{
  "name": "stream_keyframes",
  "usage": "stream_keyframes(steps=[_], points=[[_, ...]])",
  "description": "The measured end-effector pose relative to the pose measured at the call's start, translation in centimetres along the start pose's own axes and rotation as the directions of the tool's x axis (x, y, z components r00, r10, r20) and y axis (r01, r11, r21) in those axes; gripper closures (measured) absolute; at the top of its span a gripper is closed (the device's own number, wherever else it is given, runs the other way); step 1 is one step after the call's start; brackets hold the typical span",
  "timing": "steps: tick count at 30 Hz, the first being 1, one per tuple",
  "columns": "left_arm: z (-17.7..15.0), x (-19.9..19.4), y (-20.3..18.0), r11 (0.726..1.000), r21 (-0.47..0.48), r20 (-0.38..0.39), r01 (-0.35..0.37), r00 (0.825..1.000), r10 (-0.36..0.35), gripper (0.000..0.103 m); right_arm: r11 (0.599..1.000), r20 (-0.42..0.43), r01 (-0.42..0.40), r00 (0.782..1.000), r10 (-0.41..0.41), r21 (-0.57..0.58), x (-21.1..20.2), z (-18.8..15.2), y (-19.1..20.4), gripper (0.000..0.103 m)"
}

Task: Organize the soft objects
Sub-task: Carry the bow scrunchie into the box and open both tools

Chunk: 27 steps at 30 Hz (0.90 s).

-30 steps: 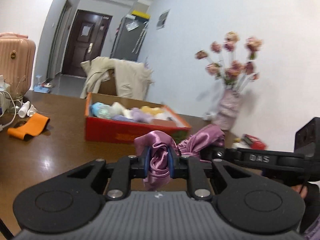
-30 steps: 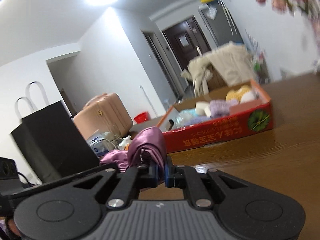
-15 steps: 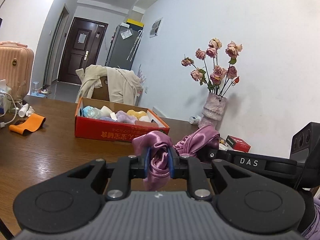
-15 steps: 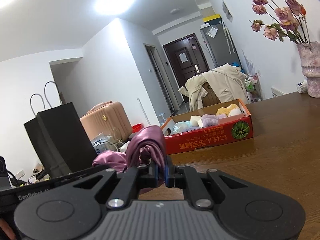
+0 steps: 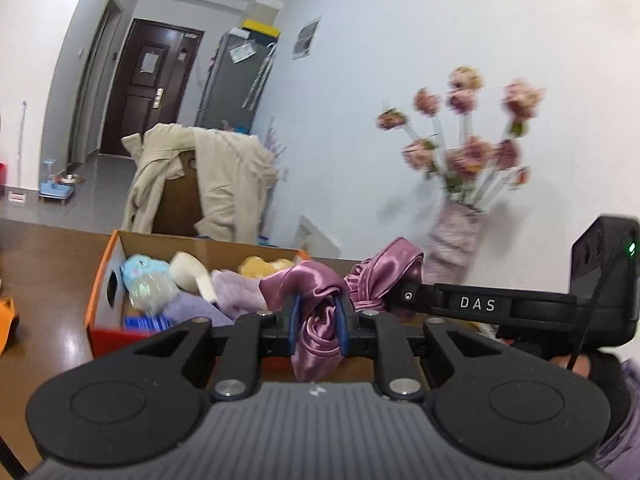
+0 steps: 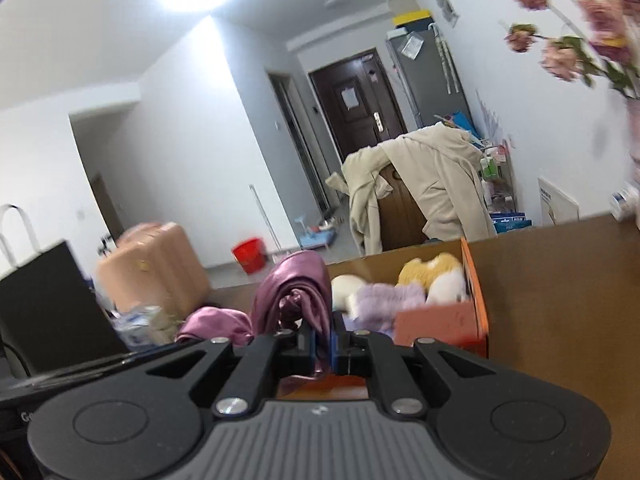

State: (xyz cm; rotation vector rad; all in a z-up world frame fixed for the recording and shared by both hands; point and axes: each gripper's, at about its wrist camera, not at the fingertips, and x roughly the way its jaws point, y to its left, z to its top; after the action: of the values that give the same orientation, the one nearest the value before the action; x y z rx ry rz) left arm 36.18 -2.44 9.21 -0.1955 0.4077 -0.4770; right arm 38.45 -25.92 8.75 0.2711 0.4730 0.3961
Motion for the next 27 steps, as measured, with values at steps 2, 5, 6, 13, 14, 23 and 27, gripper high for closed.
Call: stream_keyframes(steps=[2,5,6,13,14,23,27], points=[[0.6,3.5,1.7,1.000,-0.015,-0.030,-0.022,0.999,0.022,0.085,1.000,-0.050,0.014,0.999,-0.015,-0.014,3.6,1.1,-0.9,0.096],[0.6,8.2,4.4,0.997,-0.054,-0.086,-0.060,0.995,0.056,0.085,0.999,-0.135,0.034,0.990,-0.037,-0.020,9.5,2.1,-2.4,0.096],[0.5,9.4,4.9,0.996,-0.058,-0.101,-0.073,0.993,0.067,0.085,0.999,-0.158,0.041,0.986,-0.043,-0.014,11.3,2.3,-3.0,0.096],[-1.7,15.8,7.7,0.992,-0.075,-0.247,-0.105,0.965,0.084,0.085,0.990,-0.292,0.102,0.948,-0.127,-0.099,19.1,0.1,-4.3,0.095],[-2.1,16.1,8.0,0.992,-0.086,-0.260,-0.096,0.963,0.070,0.085,0.986,-0.309,0.099,0.941,-0.137,-0.136,19.7,-0.3,-4.1,0.095],[-3.2,16.8,8.1,0.996,-0.053,-0.273,-0.070,0.961,0.053,0.079,0.991,-0.387,0.038,0.918,-0.087,-0.131,21.6,-0.2,-5.4,0.095],[-2.5,15.6,7.6,0.996,-0.035,-0.266,-0.079,0.962,0.067,0.055,0.999,-0.396,-0.022,0.918,0.032,0.031,21.2,0.1,-7.9,0.095]])
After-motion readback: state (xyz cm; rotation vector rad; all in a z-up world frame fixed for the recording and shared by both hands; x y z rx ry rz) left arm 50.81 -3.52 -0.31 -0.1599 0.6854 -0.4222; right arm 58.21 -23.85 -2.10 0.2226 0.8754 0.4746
